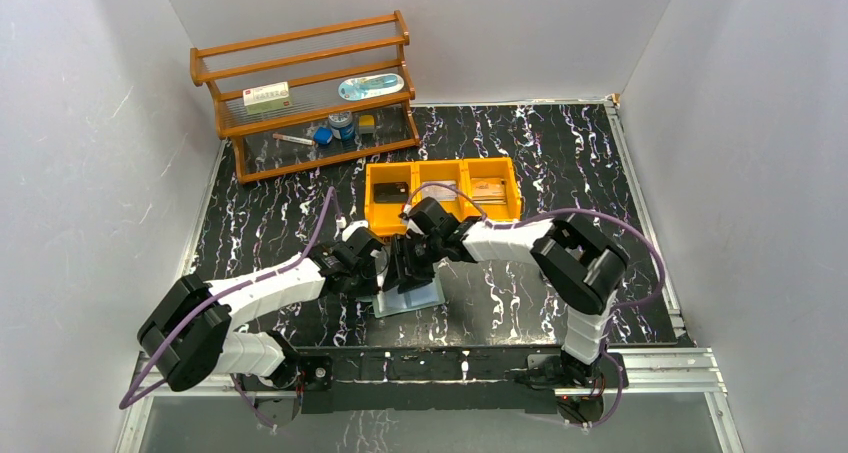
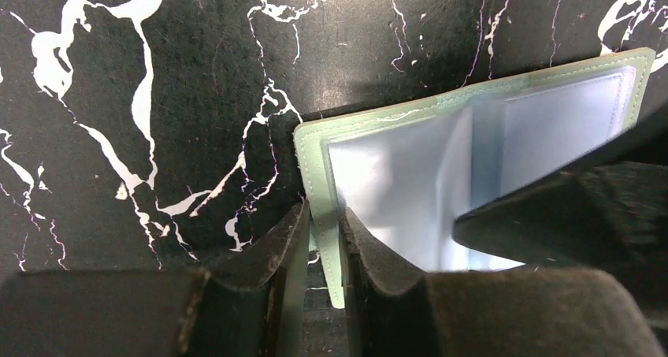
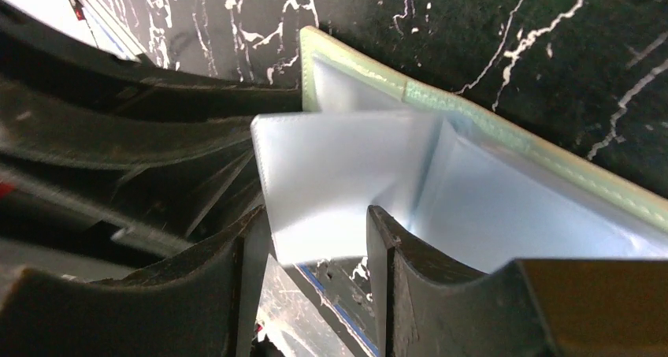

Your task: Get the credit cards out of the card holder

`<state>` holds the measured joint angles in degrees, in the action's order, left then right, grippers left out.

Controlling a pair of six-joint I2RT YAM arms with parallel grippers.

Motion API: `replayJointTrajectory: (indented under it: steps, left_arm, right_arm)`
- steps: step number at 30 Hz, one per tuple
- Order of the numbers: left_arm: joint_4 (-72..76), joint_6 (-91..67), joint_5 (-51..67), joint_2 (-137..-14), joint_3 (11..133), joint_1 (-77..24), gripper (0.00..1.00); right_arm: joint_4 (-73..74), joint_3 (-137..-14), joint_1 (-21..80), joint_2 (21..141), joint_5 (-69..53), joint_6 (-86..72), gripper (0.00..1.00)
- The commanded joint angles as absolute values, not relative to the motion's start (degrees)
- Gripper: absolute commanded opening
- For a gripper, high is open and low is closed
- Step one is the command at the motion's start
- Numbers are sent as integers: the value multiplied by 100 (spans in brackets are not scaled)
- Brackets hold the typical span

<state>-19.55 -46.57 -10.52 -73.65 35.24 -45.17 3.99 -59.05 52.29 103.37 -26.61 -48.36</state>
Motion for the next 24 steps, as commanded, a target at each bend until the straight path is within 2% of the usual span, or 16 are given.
replayJointTrajectory:
  steps: [1, 5, 8, 11, 12, 15, 16, 20, 24]
  left_arm:
    - [-2088, -4757, -1172, -7201, 3596, -4509, 19]
    - [-2177, -4831, -1236, -7157, 3572, -4509, 19]
    - [-2251, -4862, -1286, -7101, 3566, -4509, 19]
    - [-2481, -5006, -1542, -6974, 3626, -4509, 20]
    - [-2530, -5051, -1613, -6897, 3636, -4509, 20]
    - [-2492, -5065, -1674, -6691, 3610, -4509, 23]
    - [-2454, -5027, -1654, -6683, 3598, -4508, 23]
    - [-2449, -5014, -1521, -6831, 3645, -4508, 22]
    - [-2569, -5168, -1714, -6660, 3666, -4509, 22]
  right_arm:
    - [-111, -5962, 5286, 10634, -3036, -5121, 56]
    - [136, -5874, 5271, 10697, -2584, -5143, 51]
    - [335, -5886, 5272, 10561, -2360, -5047, 41]
    - [625, -5919, 5265, 10396, -1960, -4979, 41]
    - [598, -5888, 5265, 10390, -1972, -4967, 42]
    - [224, -5758, 5259, 10408, -2460, -5071, 58]
    - [25, -5693, 5264, 10388, -2609, -5121, 61]
    - [-411, -5636, 5262, 10302, -2896, -5134, 65]
    - [-216, -5680, 5260, 10355, -2673, -5225, 66]
